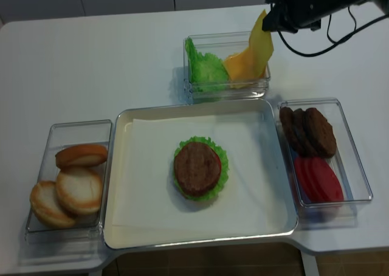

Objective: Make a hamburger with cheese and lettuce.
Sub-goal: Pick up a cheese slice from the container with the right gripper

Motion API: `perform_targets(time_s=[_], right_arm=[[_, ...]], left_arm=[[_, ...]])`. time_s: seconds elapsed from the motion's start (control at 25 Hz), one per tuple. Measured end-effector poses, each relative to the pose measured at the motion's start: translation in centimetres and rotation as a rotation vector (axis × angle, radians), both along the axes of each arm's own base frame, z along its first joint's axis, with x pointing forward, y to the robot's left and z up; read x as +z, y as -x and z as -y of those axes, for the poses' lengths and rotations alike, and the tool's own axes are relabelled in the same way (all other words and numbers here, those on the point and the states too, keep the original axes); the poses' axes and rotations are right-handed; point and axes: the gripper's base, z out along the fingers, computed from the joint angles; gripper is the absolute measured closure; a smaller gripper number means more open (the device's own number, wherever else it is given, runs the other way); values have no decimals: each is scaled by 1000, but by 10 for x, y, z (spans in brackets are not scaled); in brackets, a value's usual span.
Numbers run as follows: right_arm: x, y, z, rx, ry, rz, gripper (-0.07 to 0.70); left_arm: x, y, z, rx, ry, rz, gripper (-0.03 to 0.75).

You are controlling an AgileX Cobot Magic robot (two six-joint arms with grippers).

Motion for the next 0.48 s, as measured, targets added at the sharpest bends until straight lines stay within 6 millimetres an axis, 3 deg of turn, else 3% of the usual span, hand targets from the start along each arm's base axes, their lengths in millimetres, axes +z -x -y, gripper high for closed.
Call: perform_targets(time_s=[0.48], right_arm=[[71,43,-3,104,-6,86,630]], left_arm=[[0,0,0,0,0,0,310]])
